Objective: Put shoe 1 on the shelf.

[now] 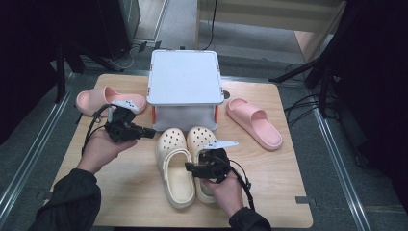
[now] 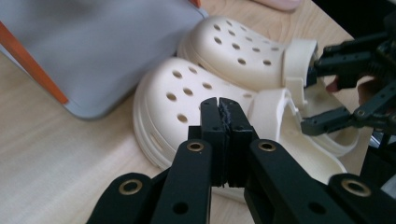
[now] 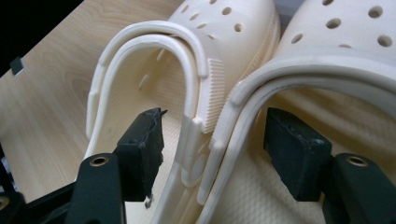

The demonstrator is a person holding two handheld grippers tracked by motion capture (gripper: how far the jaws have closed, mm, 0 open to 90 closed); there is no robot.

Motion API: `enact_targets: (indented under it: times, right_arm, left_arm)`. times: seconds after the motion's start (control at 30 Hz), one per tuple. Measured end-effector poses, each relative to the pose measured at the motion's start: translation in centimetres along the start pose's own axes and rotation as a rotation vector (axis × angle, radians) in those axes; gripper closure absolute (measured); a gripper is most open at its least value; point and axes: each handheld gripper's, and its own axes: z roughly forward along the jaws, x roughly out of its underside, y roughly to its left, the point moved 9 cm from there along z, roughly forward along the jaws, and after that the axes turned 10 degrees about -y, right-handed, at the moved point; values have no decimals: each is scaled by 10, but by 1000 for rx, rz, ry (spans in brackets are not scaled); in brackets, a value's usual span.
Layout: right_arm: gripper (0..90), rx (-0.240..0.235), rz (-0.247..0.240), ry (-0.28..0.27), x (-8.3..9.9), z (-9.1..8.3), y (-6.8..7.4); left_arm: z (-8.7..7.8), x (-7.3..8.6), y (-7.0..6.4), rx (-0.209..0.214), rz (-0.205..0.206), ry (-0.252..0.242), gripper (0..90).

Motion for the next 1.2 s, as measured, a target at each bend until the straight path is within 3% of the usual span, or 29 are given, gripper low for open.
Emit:
enact_targets:
  times: [0.3, 0.4, 0.57, 0.9, 1.1, 1.2]
  right_arm:
    - [397, 81, -26, 8, 2, 13, 0]
    - [406, 100, -18, 14, 4, 17, 0]
    - [454, 144, -64, 24, 5, 22, 1]
    - [554, 167, -27, 2, 6, 24, -1]
    - [607, 169, -16, 5, 6, 19, -3]
    - [632, 170, -34, 8, 6, 17, -5]
  left_arm:
    - [-4, -39, 9, -4, 9, -31, 892]
    - [-4, -52, 16, -26, 2, -43, 890]
    - [-2, -73, 29, -66, 12, -63, 890]
    - [14, -83, 55, -115, 25, -61, 887]
    - [17, -85, 60, -108, 26, -90, 894]
    - [16, -85, 61, -113, 30, -88, 896]
